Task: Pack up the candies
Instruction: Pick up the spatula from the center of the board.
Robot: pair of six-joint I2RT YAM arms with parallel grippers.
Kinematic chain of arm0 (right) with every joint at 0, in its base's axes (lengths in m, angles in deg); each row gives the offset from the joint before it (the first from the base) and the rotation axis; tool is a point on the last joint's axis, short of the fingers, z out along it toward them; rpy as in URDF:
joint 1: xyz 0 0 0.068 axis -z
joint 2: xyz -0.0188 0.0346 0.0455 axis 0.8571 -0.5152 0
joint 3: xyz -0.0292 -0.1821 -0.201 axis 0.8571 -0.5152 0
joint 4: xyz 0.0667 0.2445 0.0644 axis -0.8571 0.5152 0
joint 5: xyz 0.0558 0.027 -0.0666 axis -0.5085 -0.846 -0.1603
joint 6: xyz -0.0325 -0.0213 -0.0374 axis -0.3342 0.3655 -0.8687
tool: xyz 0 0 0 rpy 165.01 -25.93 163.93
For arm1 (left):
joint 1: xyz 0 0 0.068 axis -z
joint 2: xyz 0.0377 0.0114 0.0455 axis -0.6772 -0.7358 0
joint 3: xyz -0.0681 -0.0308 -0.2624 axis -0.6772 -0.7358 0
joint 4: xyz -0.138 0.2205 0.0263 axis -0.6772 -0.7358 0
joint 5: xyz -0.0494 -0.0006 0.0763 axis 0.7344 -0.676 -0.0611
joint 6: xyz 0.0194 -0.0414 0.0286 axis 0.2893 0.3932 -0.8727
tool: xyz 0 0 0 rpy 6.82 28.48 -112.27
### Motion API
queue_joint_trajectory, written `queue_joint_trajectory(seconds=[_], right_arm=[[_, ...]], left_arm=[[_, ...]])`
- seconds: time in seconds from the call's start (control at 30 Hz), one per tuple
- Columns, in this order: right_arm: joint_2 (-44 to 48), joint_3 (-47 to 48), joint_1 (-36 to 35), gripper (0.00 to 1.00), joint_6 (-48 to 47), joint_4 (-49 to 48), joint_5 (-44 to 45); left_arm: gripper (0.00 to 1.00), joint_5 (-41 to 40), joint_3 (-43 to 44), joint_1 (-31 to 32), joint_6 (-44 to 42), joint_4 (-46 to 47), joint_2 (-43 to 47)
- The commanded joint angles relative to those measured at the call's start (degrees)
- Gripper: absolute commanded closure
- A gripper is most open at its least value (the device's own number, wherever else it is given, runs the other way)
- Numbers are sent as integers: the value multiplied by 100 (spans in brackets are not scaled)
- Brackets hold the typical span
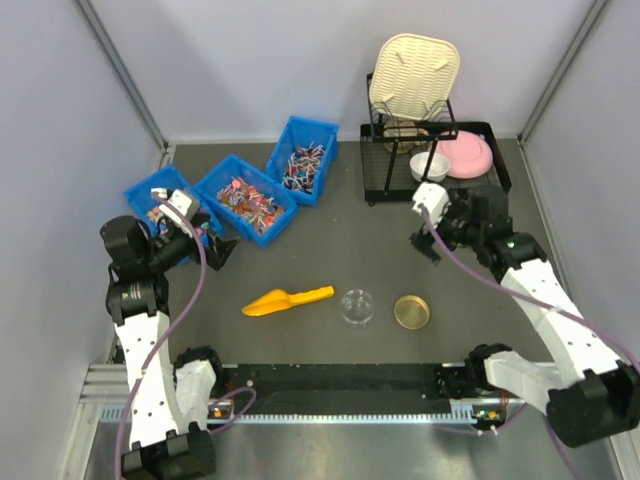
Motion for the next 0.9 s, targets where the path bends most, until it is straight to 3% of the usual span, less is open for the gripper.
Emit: queue_joint_trajectory(seconds=[0.0, 0.13, 0.27, 0.4, 0.53, 0.87], right_arm=[[295, 267, -962, 2, 275, 300, -106], [76, 708, -1815, 2, 268, 476, -72], [-434, 805, -2904, 4, -232, 459, 701], [-1372, 857, -4159, 5, -497, 292, 1343], [-2296, 1024, -4838, 5, -699, -199, 1967], [-4133, 2517, -5086, 5, -296, -1123, 1881]], left_arm=[[1, 177, -7, -44, -128, 81, 60], [1, 151, -7, -44, -172, 64, 69], [1, -138, -16, -44, -94, 248, -10], [1, -534, -42, -44, 328, 599, -177], [1, -807, -130, -52, 496, 758, -160], [1, -1211, -148, -140, 759, 837, -186]])
